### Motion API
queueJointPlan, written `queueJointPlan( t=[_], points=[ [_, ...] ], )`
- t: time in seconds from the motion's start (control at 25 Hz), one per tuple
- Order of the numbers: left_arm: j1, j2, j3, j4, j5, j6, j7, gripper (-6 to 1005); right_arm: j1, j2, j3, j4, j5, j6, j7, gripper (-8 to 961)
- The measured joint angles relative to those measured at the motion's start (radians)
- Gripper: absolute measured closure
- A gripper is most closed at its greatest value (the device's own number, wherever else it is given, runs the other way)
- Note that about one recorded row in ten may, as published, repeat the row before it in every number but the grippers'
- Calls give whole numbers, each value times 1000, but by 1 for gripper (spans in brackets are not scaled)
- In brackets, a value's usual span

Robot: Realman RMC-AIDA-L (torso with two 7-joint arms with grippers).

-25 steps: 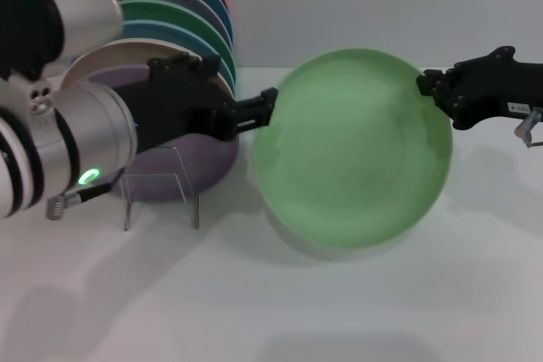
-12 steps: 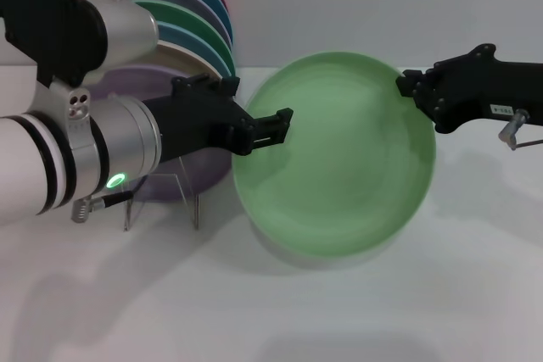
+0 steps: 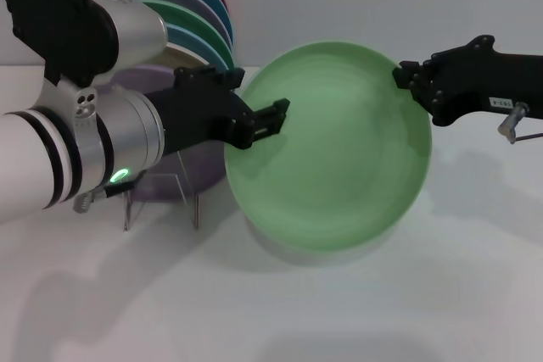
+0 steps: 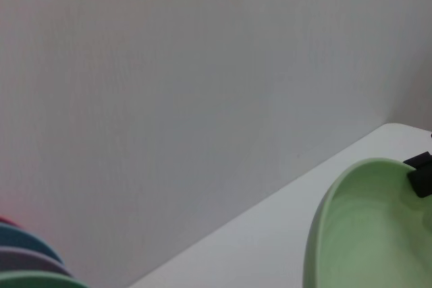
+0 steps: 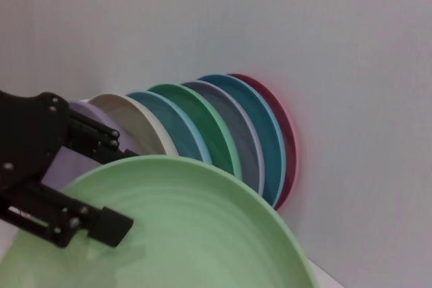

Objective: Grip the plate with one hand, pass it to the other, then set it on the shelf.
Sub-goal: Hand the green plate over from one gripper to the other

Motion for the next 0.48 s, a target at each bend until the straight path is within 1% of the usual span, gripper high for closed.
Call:
queueJointPlan(
  t=[0.12, 0.32, 0.4, 0.48],
  points=[
    [6, 0, 10, 5, 0, 38, 10, 296, -2, 0, 0, 5, 1, 0, 0, 896],
    [6, 1, 13, 8, -4, 58, 33, 566, -4, 1, 1, 8, 22, 0, 3, 893],
    [7, 1, 18, 8, -4, 66, 42, 605, -6, 1, 5, 7, 44, 0, 3, 892],
    [20, 1, 48, 9, -5, 114, 83, 644, -9, -1, 10, 2, 80, 4, 2, 891]
  ],
)
